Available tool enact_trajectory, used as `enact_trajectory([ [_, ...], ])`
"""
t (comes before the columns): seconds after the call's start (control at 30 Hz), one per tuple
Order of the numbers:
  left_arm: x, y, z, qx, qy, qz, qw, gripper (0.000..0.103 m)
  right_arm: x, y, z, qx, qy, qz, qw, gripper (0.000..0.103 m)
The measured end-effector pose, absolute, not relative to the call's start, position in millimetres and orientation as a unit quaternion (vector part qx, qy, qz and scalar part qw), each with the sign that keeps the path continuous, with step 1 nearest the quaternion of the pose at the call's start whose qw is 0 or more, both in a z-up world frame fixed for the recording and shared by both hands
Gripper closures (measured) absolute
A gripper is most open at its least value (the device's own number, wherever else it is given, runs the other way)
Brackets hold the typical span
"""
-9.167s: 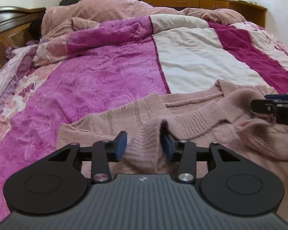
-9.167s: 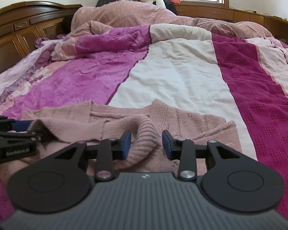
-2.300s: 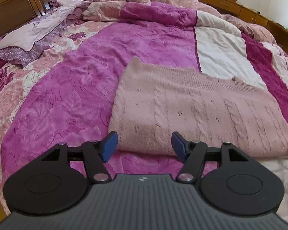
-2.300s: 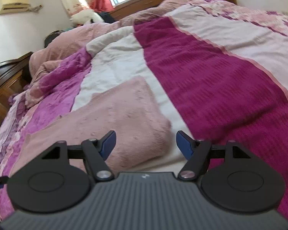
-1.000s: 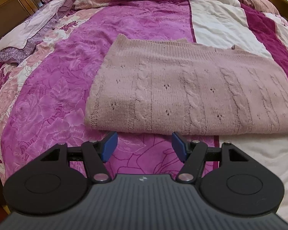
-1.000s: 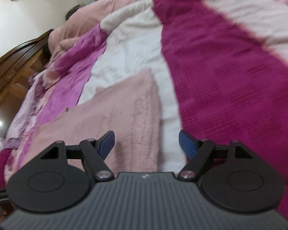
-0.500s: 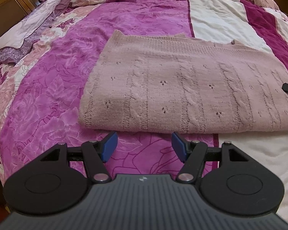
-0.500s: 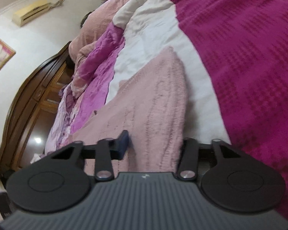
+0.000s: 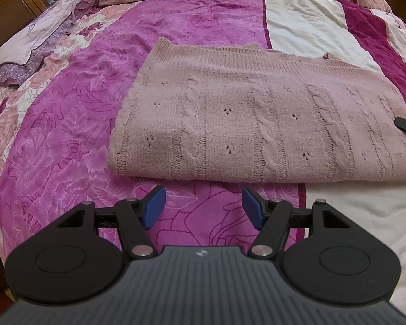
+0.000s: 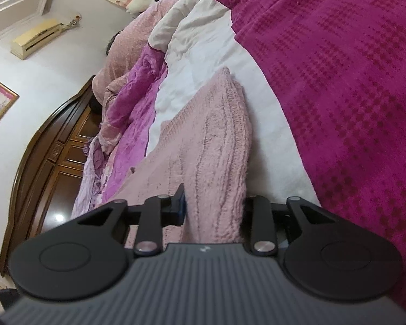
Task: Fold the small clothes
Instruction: 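Grasp the cardigan end with the right tool and lift it over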
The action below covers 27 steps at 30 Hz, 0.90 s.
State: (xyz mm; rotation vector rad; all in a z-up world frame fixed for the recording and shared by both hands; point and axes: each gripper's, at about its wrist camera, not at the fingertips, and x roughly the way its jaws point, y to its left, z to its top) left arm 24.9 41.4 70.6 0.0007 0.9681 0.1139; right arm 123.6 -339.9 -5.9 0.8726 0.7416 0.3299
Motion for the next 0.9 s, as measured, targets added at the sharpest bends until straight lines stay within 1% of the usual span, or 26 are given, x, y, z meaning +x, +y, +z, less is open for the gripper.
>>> enact_trajectory([
  [0.1, 23.8, 43.0, 69.9, -0.002, 0.466, 0.056, 0.883, 0.033, 124.1, -338.7, -2.3, 0.406, 0.351, 0.153, 0.830, 0.073],
  [0.23, 25.1, 44.0, 68.8, 0.000, 0.470, 0.057, 0.881, 0.033, 121.7, -333.2, 5.6, 0.391, 0.347, 0.145, 0.840, 0.075],
  [0.43, 24.3, 47.3, 70.8, -0.003, 0.468, 0.061, 0.882, 0.033, 120.8, -331.1, 17.9, 0.404, 0.334, 0.147, 0.839, 0.076],
  [0.9, 18.9, 60.4, 76.4, -0.017, 0.460, 0.068, 0.885, 0.033, 122.7, -284.7, 81.3, 0.339, 0.308, 0.191, 0.868, 0.077],
])
